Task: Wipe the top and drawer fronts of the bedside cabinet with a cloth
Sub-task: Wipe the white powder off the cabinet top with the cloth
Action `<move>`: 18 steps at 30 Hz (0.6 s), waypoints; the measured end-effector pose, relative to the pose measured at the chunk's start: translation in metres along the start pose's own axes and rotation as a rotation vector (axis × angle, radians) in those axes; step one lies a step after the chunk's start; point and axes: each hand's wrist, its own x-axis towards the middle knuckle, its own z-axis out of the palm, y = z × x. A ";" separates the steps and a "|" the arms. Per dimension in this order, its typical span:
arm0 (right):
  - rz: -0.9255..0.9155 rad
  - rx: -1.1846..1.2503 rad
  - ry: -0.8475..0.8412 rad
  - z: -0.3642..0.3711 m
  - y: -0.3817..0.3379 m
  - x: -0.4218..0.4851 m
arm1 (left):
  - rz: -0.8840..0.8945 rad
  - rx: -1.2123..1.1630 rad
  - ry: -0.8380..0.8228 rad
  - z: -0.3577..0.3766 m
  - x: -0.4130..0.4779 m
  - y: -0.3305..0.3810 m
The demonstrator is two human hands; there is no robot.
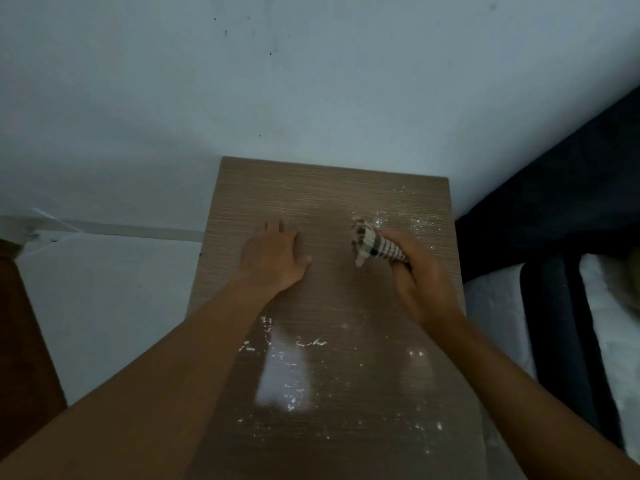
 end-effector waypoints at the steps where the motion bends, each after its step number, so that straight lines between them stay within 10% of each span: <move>1: 0.027 -0.010 0.020 -0.011 0.007 0.009 | 0.016 -0.015 -0.015 0.004 0.002 0.011; 18: 0.189 -0.261 -0.031 0.005 0.100 0.120 | -0.053 0.018 -0.246 -0.002 0.041 0.048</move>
